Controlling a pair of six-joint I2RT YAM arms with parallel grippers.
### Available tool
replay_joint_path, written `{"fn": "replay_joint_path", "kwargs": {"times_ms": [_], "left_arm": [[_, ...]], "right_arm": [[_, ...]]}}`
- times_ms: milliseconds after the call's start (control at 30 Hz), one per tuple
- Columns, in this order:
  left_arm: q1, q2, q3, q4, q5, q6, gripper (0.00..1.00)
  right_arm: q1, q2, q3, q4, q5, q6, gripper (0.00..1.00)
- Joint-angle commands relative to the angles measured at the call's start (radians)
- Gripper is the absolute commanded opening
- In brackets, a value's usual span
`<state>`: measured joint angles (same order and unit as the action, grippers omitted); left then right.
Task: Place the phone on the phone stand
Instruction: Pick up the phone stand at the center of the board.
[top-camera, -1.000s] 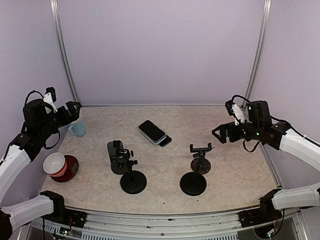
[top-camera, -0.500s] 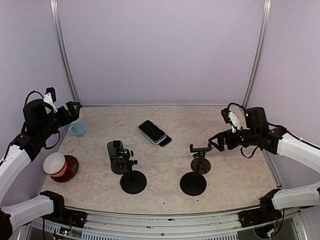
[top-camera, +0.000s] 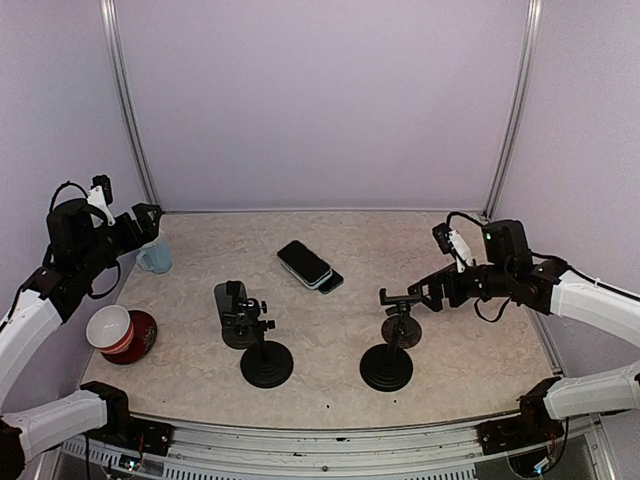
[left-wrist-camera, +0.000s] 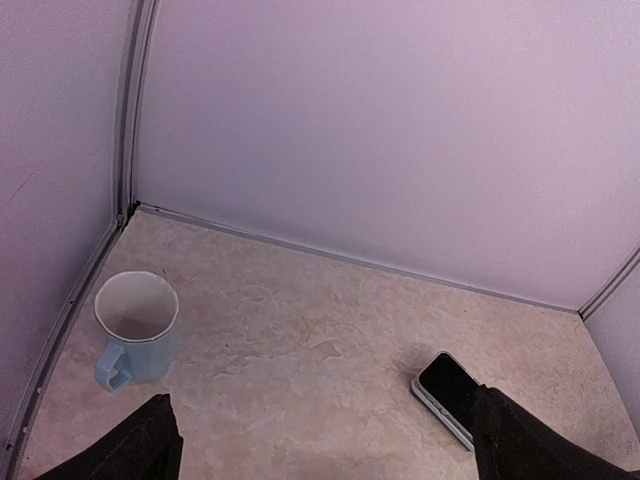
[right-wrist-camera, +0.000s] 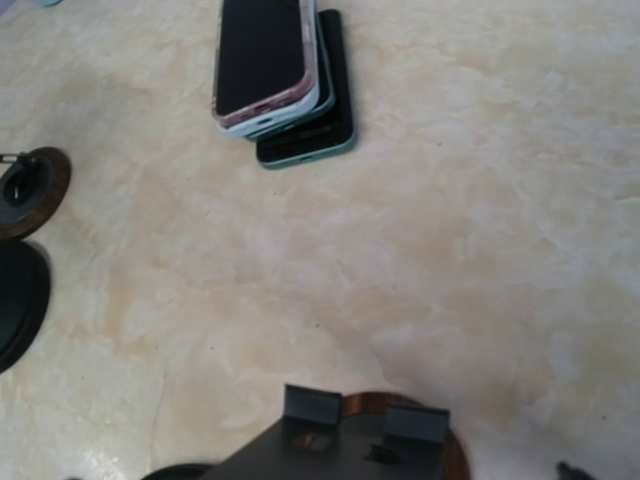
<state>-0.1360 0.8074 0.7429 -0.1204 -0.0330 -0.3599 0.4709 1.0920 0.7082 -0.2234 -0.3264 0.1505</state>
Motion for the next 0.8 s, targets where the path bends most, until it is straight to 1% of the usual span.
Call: {"fn": "replay_joint_path", "kwargs": {"times_ms": [0, 167, 500, 700, 767], "left_arm": [[0.008, 0.003, -0.010, 0.022, 0.008, -0.003, 0.99], [0.009, 0.003, -0.010, 0.022, 0.008, -0.004, 0.99], [0.008, 0.001, -0.009, 0.024, 0.009, -0.004, 0.99], [0.008, 0.003, -0.010, 0.024, 0.012, -0.004, 0.99], [0.008, 0.003, -0.010, 0.024, 0.013, -0.004, 0.99]], "right_arm": [[0.023, 0.019, -0.016, 0.030, 0.002, 0.010, 1.00], [0.034, 0.013, 0.006, 0.012, 0.024, 0.016, 1.00], [0.034, -0.076, 0.086, -0.099, 0.135, 0.047, 1.00], [0.034, -0.116, 0.089, -0.118, 0.000, 0.024, 1.00], [0.034, -0.133, 0.089, -0.130, -0.019, 0.019, 1.00]]}}
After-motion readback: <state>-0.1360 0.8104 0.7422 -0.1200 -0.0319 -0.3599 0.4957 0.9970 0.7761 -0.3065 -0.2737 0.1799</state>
